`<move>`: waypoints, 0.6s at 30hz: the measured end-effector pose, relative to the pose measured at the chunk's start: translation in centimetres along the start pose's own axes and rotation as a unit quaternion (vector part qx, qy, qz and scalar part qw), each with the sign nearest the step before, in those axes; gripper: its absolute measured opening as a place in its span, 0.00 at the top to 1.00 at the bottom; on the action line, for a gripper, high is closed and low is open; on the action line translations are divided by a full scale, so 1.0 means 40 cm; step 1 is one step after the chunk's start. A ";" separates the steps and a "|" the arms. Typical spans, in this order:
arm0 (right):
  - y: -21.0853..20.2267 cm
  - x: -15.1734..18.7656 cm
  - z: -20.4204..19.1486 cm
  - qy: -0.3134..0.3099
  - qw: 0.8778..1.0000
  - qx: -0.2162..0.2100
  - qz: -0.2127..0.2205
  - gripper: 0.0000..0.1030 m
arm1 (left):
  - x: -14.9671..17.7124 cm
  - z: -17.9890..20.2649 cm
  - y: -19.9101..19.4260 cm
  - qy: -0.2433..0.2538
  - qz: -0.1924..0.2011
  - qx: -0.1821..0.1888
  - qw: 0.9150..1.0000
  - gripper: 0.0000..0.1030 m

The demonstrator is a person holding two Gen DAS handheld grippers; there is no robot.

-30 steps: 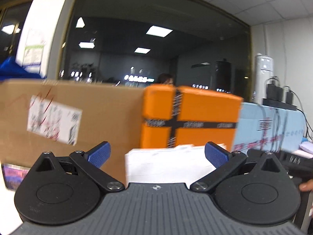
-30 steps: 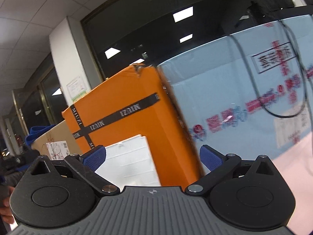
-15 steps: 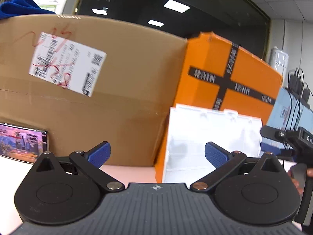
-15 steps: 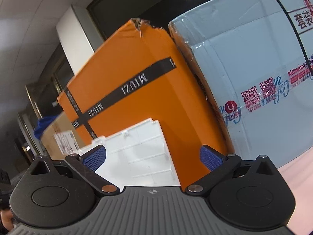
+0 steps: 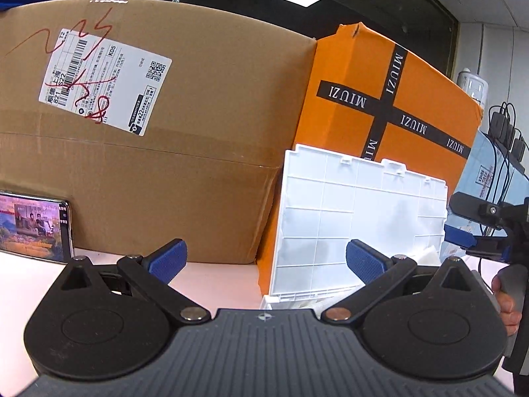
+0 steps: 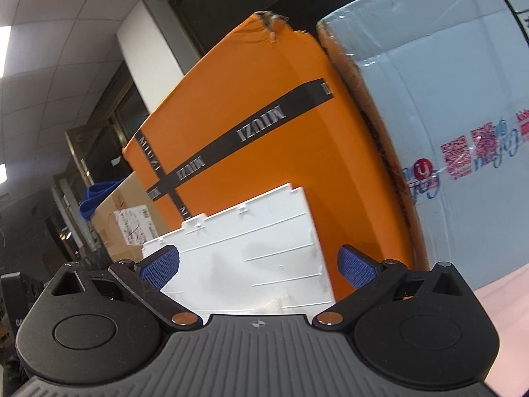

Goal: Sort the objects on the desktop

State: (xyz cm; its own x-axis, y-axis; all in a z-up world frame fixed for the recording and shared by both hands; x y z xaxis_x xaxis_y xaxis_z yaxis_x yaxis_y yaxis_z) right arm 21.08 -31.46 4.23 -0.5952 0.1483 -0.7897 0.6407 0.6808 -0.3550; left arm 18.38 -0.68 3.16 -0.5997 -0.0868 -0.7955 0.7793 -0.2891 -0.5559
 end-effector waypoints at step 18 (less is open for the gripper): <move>-0.006 0.014 -0.035 -0.053 0.998 -0.012 -0.004 0.00 | -0.007 0.010 -0.025 -0.002 0.011 0.009 1.000 0.00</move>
State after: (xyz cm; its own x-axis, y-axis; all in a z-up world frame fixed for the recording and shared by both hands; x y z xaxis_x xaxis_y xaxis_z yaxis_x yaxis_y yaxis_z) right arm 19.93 -30.53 4.55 -0.5443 0.0664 -0.8363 0.6231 0.6995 -0.3500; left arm 17.71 -0.74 4.05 -0.5828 -0.0966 -0.8069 0.7893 -0.3034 -0.5338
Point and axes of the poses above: each gripper's, at about its wrist camera, not at the fingertips, and y roughly the way its jaws point, z to its right, x to its underside, the point moved 4 cm from there along y, roughly the way its jaws point, and after that the axes turned 15 degrees about -z, right-handed, at the moved point
